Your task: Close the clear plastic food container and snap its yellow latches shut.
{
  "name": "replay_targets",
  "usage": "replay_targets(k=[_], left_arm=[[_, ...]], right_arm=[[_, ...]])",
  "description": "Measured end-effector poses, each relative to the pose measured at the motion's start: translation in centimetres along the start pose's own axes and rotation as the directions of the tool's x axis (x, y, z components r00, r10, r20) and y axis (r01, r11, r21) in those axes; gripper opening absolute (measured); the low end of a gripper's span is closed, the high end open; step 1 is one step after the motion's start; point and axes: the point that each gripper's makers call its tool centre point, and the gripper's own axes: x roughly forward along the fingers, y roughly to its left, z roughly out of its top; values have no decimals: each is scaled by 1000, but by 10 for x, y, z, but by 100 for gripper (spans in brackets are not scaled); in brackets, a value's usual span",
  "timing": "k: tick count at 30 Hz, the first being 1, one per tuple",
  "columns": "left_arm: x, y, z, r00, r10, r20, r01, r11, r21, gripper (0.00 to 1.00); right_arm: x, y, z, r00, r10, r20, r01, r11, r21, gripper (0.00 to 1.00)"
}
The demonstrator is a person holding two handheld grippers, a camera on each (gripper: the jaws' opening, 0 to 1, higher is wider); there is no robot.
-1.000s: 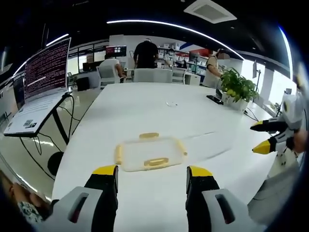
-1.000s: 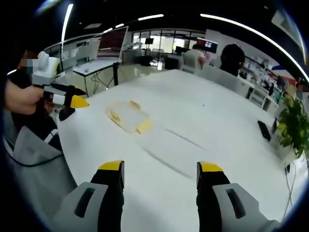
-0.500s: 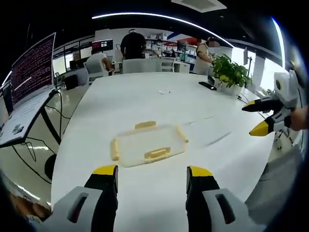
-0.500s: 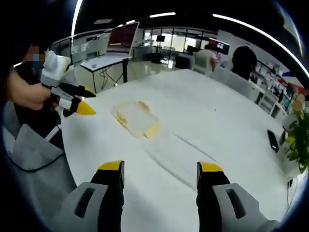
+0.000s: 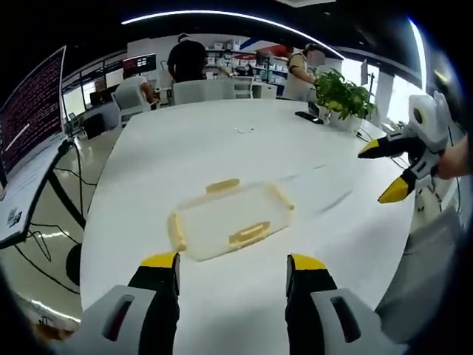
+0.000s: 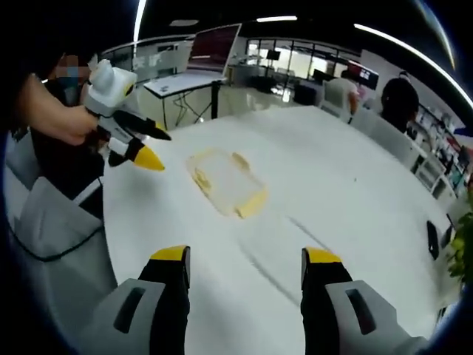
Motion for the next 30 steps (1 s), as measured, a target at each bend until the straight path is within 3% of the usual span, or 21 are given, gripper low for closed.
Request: replay_targets(k=[5,17,20,30], left_arm=[[6,7,1,1000,-11,-19,11,1000,21,53],[18,12,3,998,-41,-42,43,998,52,53],[20,12,5,997,-63,-36,63,998,-3,52],[27,30,15,996,-73,-45,76,995,58,52]], right_arm=[[8,1,3,1000,24,-14,-25,997,-69,58],[28,-5,11,998,57,-24,-59,995,-86,58],[34,-4,14,997,72,-31,-75,992,-104,58],[53,-4,34,992,119,-42,-125,973,-193,57]])
